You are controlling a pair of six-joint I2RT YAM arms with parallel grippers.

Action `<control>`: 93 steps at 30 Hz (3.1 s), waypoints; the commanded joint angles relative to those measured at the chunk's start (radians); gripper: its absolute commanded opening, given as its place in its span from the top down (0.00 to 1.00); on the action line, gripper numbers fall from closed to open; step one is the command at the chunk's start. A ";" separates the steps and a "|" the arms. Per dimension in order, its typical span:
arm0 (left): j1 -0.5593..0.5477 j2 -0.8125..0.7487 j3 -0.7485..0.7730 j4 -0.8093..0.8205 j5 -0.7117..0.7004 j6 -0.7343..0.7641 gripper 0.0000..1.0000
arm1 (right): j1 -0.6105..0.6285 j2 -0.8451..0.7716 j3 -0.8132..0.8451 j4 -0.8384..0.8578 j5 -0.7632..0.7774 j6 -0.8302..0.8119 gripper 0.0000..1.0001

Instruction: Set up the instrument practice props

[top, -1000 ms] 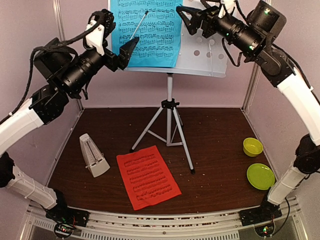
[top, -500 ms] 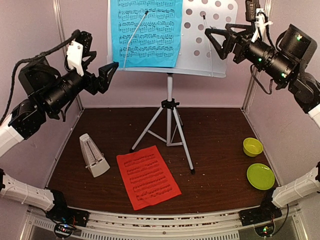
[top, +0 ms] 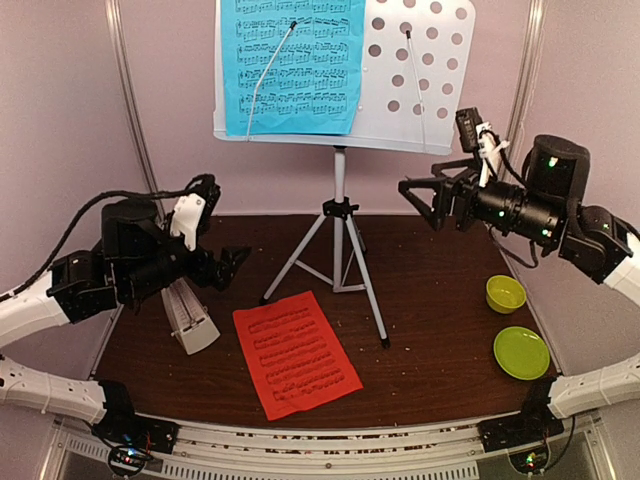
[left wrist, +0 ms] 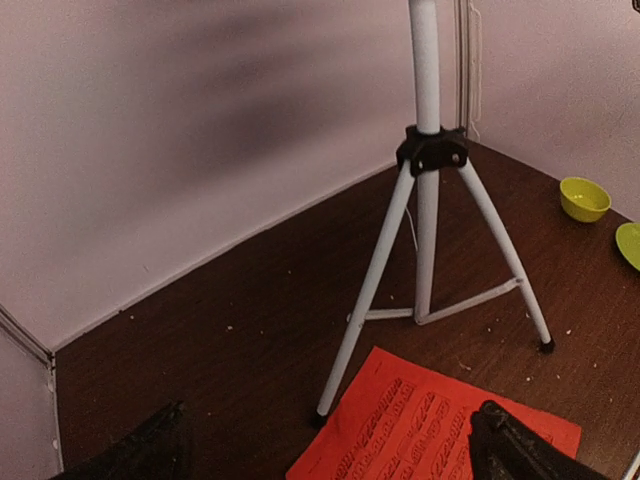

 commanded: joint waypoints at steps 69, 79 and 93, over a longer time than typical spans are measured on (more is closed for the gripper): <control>-0.649 1.058 0.258 -0.576 -0.375 -0.271 0.85 | 0.071 -0.133 -0.520 -0.005 0.230 0.420 0.00; -0.633 0.896 0.215 -0.503 -0.424 -0.263 1.00 | 0.067 -0.137 -0.546 -0.005 0.155 0.420 0.00; -0.692 0.650 0.054 -0.245 -0.351 -0.123 1.00 | 0.042 0.039 -0.608 0.099 -0.316 0.631 0.00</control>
